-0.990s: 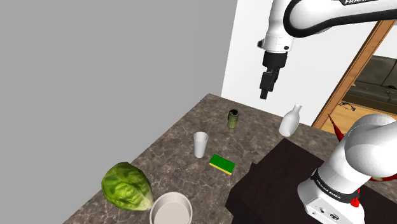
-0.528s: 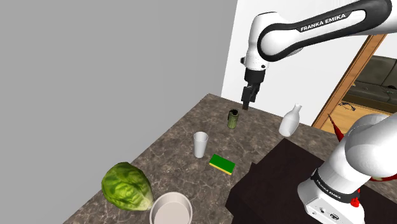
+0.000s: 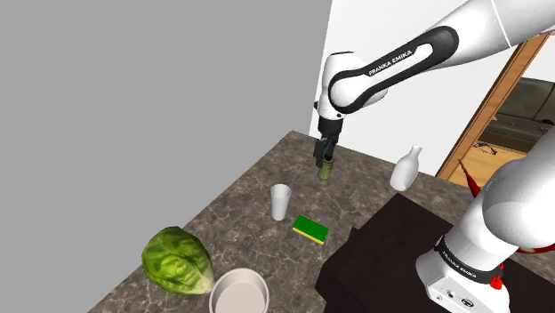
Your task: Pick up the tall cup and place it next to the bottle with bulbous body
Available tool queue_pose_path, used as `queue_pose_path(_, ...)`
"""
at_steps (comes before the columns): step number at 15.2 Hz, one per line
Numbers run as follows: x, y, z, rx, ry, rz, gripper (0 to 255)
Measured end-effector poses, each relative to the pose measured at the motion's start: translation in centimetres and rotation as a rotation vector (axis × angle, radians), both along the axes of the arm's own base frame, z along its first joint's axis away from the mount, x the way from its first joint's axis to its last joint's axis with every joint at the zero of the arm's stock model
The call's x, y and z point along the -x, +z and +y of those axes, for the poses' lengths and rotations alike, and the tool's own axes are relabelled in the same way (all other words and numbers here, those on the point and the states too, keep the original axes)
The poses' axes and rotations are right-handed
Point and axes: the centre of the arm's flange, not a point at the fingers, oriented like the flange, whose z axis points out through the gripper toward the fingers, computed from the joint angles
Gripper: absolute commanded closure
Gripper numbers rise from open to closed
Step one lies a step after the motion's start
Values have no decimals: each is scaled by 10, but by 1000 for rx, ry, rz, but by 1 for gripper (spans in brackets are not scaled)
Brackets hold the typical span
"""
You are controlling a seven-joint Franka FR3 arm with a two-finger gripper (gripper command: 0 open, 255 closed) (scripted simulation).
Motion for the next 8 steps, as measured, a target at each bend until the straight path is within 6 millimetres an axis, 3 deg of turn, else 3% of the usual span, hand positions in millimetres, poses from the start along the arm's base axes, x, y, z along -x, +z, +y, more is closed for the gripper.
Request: queue_pose_path(8, -61, -85, 15, -20, 21, -11, 0)
